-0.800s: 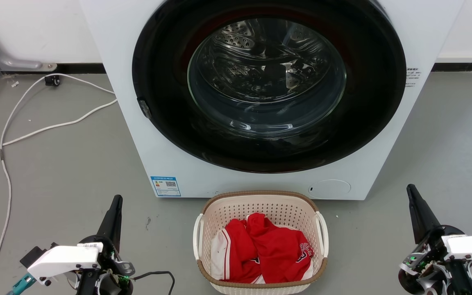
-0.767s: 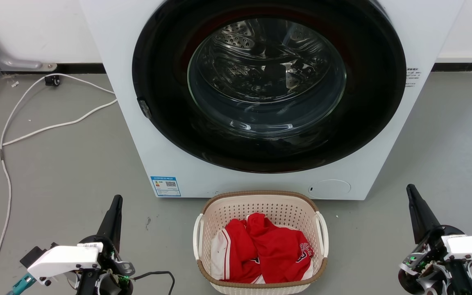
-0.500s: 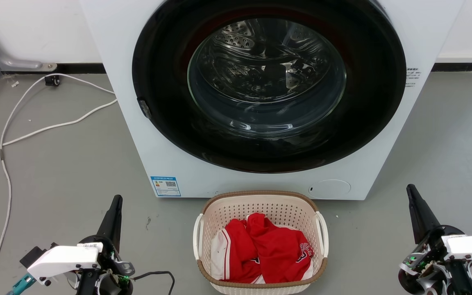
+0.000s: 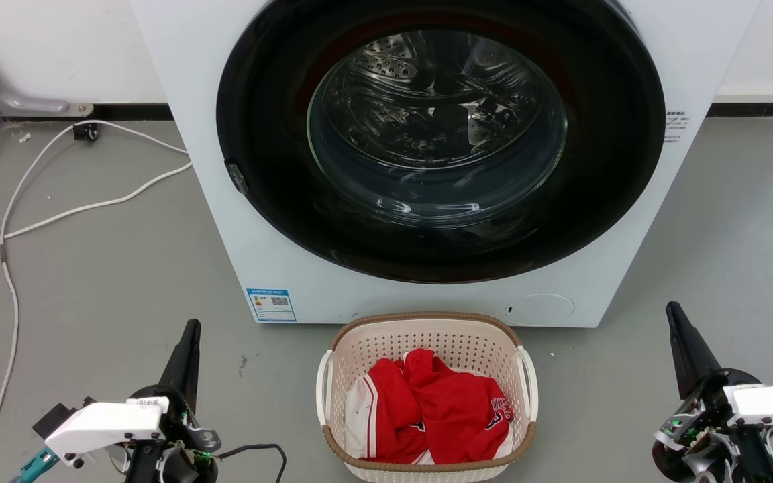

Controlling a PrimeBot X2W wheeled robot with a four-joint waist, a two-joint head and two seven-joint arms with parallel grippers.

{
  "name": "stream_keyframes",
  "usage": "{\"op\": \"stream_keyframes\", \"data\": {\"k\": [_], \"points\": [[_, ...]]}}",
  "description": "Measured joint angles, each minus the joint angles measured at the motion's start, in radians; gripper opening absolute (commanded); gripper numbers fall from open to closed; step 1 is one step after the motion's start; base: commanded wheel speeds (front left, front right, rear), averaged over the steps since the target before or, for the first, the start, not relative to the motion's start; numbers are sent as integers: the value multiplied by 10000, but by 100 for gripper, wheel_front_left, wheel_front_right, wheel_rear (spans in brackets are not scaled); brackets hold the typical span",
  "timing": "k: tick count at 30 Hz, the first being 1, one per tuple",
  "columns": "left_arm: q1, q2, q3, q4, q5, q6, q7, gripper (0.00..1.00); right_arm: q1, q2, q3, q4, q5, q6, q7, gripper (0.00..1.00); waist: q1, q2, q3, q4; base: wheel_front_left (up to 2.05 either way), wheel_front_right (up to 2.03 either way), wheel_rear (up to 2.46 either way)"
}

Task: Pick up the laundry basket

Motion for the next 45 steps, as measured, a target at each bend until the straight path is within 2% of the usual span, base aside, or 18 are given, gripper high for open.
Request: {"op": "stream_keyframes", "data": {"k": [2, 3, 12, 18, 38, 45], "points": [[6, -4, 4, 15, 2, 0, 0, 0, 5, 2, 0, 13, 0, 0, 0, 0, 0, 0, 0, 0, 0, 0, 0], [41, -13, 0, 79, 0, 0, 0, 100, 51, 6, 6, 73, 2, 0, -4, 100, 0, 0, -1, 0, 0, 0, 0], [266, -71, -364, 142, 31, 0, -322, 100, 377, 50, 169, -13, -123, -2, -330, 100, 0, 0, 6, -9, 0, 0, 0], [198, -82, -499, -134, 740, 0, -614, 100, 433, 52, 230, -267, -811, -2, -619, 100, -1, 0, 14, -6, 0, 0, 0], [148, -90, -924, -932, 4786, 2, -1406, 100, 633, 58, 431, -1106, -5390, -2, -1427, 100, 0, 0, 4, 12, 0, 0, 0], [145, -92, -1214, -926, 6253, 167, -1639, 100, 684, 59, 502, -1258, -7116, -2, -1655, 100, 0, 0, -15, 25, 0, 0, 0]]}}
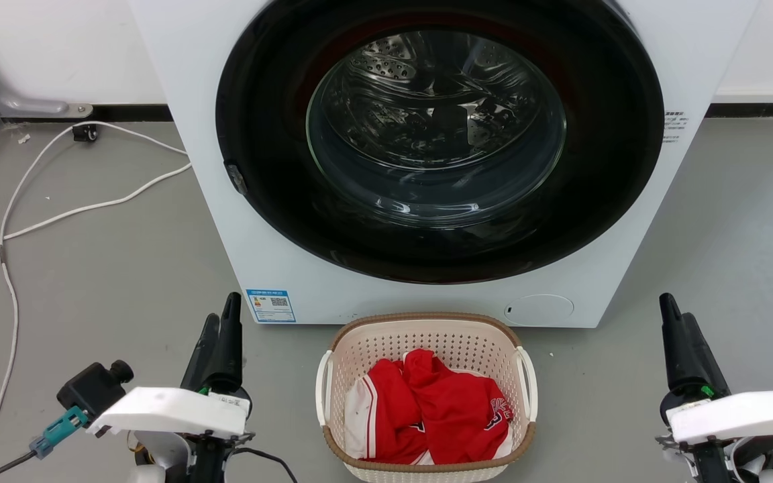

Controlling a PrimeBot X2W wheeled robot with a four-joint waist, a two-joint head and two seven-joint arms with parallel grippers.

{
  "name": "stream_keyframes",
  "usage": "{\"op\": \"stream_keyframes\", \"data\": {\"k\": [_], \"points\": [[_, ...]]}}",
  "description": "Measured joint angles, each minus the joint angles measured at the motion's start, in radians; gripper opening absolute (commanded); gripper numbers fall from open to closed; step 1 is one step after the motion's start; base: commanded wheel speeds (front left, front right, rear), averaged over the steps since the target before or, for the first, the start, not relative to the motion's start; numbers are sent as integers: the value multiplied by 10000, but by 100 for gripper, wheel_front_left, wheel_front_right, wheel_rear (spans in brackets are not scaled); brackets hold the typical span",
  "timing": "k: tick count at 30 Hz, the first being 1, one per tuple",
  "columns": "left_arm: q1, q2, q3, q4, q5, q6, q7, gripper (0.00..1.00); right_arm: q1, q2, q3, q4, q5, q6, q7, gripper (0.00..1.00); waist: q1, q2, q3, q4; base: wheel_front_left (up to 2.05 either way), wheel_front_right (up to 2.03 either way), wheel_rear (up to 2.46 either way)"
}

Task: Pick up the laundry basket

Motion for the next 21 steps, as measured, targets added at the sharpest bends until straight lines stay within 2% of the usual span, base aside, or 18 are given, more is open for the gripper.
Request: {"op": "stream_keyframes", "data": {"k": [10, 21], "points": [[-50, 0, -270, 13, 1739, 98, -314, 100, 140, 0, 84, -104, -2036, 2, -313, 100, 0, 0, -33, 27, 0, 0, 0], [-118, -2, -416, 4, 3340, 190, -642, 100, 225, 2, 167, -190, -3705, 2, -627, 100, 0, 0, -60, 49, 0, 0, 0]]}}
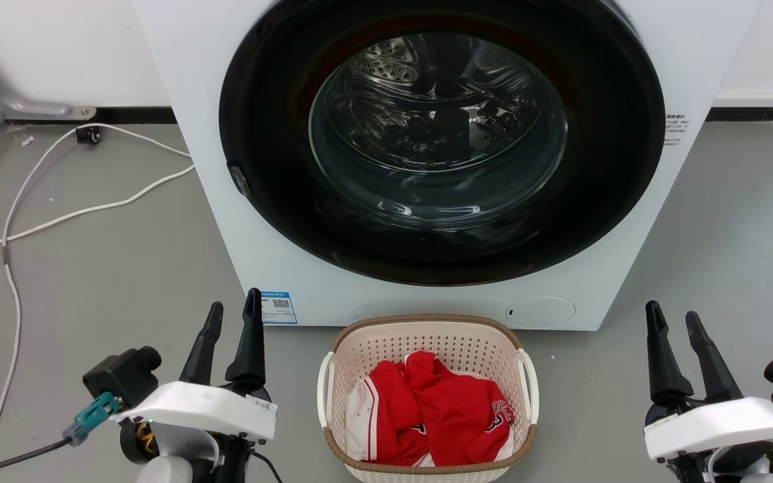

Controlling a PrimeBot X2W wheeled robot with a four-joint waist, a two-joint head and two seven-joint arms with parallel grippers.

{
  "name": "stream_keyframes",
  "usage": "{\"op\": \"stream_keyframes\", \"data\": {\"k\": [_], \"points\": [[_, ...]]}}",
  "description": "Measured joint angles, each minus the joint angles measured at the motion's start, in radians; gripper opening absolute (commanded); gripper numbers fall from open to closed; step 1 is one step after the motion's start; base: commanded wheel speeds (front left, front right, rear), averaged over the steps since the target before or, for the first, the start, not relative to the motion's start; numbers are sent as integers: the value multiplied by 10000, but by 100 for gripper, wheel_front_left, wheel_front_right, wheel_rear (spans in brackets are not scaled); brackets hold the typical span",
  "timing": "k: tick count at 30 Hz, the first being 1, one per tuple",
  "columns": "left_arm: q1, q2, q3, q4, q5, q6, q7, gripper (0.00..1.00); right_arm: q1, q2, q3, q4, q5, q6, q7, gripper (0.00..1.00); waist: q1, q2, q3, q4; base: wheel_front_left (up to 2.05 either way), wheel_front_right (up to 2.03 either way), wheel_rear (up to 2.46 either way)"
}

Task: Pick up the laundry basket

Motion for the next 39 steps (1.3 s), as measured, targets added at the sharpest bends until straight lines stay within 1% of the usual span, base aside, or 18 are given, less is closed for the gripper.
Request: {"op": "stream_keyframes", "data": {"k": [10, 11, 14, 39], "points": [[-38, -2, -119, 90, 1189, 71, -251, 100, 27, 0, 25, -111, -1310, 2, -111, 100, 0, 0, -11, 16, 0, 0, 0], [-55, -2, -138, 121, 1517, 73, -322, 100, 43, 0, 38, -163, -1653, 2, -165, 100, 0, 0, -21, 13, 0, 0, 0], [-74, -2, -165, 157, 1831, 86, -395, 100, 119, 0, 44, -215, -2036, 2, -199, 100, 0, 0, -29, 13, 0, 0, 0], [-175, -10, -431, 414, 4157, 337, -918, 100, 230, 0, 155, -389, -4514, 4, -393, 100, 0, 1, -40, 22, 0, 0, 0]]}}
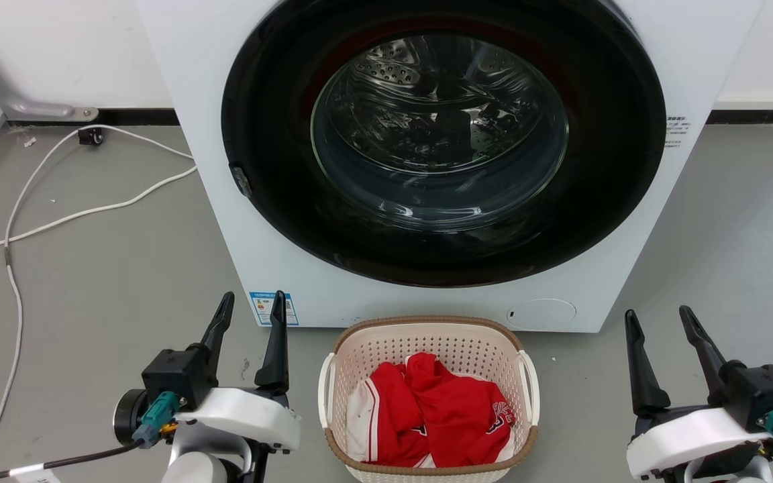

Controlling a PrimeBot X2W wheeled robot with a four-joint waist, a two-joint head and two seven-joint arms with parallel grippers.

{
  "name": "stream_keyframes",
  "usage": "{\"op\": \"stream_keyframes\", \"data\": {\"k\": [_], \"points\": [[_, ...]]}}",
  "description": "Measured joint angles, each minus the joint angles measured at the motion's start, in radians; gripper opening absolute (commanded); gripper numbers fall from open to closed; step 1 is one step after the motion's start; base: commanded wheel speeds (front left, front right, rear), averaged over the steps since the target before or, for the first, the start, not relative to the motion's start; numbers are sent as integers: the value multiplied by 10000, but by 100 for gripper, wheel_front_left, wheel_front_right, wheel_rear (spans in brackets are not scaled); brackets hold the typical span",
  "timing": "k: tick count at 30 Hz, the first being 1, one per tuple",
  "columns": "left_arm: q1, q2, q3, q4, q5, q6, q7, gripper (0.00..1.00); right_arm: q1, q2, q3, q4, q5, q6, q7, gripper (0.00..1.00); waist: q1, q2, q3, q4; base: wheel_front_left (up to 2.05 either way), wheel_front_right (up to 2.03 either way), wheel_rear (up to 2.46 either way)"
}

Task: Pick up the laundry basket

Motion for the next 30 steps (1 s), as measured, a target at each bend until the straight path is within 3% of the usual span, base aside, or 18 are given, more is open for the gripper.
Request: {"op": "stream_keyframes", "data": {"k": [23, 30], "points": [[-96, -6, -157, 339, 1363, 121, -422, 100, 160, 2, -35, -82, -1246, 0, -115, 100, -1, 0, -42, 43, 0, 0, 0], [-107, -8, -115, 485, 1127, 127, -458, 100, 176, 2, -86, -73, -1068, 0, -153, 100, 0, 0, -15, 58, 0, 0, 0]]}}
